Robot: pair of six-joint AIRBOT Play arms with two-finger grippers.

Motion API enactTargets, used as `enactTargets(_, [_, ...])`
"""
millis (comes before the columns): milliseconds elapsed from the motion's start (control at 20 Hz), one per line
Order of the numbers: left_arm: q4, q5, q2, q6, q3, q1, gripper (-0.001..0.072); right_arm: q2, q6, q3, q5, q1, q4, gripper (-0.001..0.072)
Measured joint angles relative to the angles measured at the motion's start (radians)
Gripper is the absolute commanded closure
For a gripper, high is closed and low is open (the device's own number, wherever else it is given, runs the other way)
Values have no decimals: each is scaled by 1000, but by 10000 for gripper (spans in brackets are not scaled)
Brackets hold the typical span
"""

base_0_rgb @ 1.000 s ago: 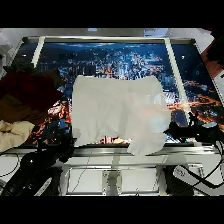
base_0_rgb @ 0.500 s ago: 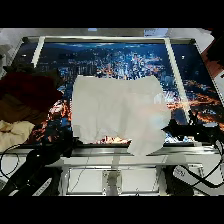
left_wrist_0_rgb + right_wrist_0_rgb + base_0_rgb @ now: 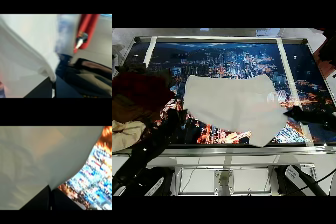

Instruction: Fold the shirts.

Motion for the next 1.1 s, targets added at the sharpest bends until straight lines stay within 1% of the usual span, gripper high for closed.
enactTargets(100, [99,5,0,116,147,11,687,98,26,135,35,0,3,689])
enactTargets(150, [145,42,1,189,235,14,688,144,39,197,38,0,8,689])
enactTargets(250, [211,162,1,357,416,18,688,237,65,325,48,0,12,689])
enactTargets(400, [262,344,1,621,673,20,688,346,94,512,32,0,15,690])
enactTargets(500, [280,429,2,766,822,21,688,386,110,634,19,0,20,690])
enactTargets(550, [286,455,1,821,878,22,689,395,114,684,10,0,21,690])
enactTargets(600, [293,478,-1,870,927,22,689,399,118,729,0,0,24,691])
enactTargets(700, [313,535,-20,935,988,22,688,388,124,785,-16,0,54,690])
enactTargets(800, [325,643,-69,982,1018,22,688,340,127,813,-3,1,121,689])
enactTargets(950, [342,832,-205,1052,1038,22,688,219,127,802,60,22,214,689])
enactTargets(1050, [367,919,-326,1082,1044,22,688,126,118,743,88,76,203,689])
enactTargets(1100, [389,941,-389,1093,1046,22,688,82,113,704,90,112,167,689])
